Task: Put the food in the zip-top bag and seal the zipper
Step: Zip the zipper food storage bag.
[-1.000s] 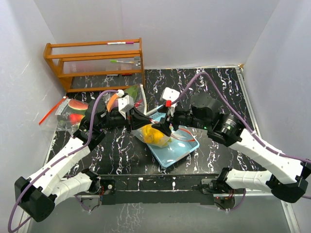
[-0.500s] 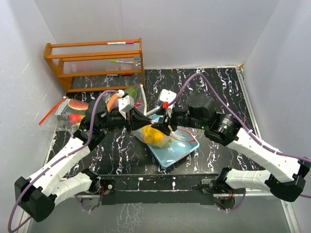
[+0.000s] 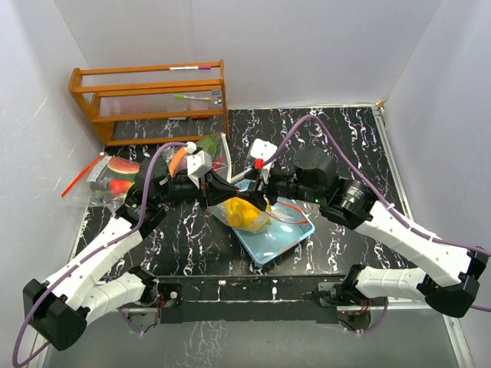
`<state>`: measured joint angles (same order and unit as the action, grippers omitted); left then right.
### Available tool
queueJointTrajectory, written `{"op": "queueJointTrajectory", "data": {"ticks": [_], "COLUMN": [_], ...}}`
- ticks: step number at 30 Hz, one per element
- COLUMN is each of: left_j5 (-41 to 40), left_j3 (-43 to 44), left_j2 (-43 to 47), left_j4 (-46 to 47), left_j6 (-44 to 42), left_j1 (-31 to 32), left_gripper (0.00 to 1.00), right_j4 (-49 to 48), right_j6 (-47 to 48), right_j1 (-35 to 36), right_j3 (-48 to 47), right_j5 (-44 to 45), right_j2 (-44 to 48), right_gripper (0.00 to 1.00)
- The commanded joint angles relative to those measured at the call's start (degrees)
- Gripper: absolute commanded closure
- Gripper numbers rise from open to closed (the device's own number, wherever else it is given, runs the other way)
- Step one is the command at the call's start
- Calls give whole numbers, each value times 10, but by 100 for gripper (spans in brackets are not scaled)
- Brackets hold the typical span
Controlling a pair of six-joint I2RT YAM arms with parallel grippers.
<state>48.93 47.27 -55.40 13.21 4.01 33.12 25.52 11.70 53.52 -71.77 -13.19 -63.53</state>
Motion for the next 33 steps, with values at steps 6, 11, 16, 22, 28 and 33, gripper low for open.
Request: {"op": "queueJointTrajectory", "data": {"ticks": [6,11,16,22,28,33], "left_j5": [13,13,9,1,-1,-4], "left_j3": [21,21,21,26,33,36], "left_j2": [14,16,18,20,22,24], "left_j4": [12,11,9,-5,-11,-12], "left_j6": [-5,-6,-7,-15,-18,-17], "left_j1": [-3,-3,-2,-2,-2,-2], "left_gripper": [100,100,100,100,100,100], "right_j4": [-34,-30,-22,-16,-5,6], "right_j6": [-5,-8,-11,-15,-19,-23], "right_j1": [0,0,0,0,0,0], "right_j3": [-7,-10,-9,4,23,38], "right_j5": [6,20,34,58,78,87], "right_j2": [-18,-22,-15,7,23,32], "right_gripper": [58,69,77,80,85,86]}}
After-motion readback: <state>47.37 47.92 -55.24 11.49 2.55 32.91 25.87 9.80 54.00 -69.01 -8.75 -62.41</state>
